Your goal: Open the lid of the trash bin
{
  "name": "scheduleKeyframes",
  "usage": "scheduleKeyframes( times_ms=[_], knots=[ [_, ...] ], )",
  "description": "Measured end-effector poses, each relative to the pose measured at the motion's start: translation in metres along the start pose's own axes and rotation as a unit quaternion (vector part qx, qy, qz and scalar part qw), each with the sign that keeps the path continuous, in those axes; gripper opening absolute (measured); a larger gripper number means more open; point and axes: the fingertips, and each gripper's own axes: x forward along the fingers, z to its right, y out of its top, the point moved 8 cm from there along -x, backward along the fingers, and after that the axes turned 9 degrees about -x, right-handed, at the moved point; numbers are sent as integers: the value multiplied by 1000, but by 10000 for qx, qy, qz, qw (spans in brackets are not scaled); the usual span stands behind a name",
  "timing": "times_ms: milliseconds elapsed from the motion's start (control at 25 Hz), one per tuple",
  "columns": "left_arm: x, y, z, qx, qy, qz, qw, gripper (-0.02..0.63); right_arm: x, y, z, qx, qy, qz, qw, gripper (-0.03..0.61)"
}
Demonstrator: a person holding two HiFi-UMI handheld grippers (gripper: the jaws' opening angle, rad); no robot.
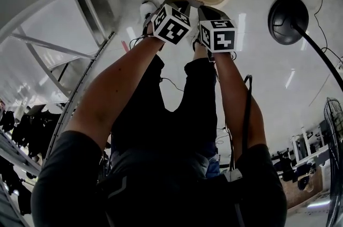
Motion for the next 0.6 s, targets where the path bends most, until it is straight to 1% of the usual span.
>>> scheduleKeyframes(
  times_ms=[160, 240, 360, 600],
  knots=[
    [-46, 3, 3, 117, -12, 167, 9998, 9, -43, 18, -4, -12, -90, 157, 9998, 28],
    [-74, 9, 3, 70, -38, 316, 9995, 9, -70, 32, -7, 50, -75, 293, 9995, 28],
    [-113, 30, 1, 77, -54, 657, 9978, 9, -111, 57, -8, 55, -172, 607, 9980, 28],
    [-180, 69, 5, 385, 18, 1216, 9918, 9, -190, 96, -20, -268, -414, 1102, 9927, 28]
  ],
)
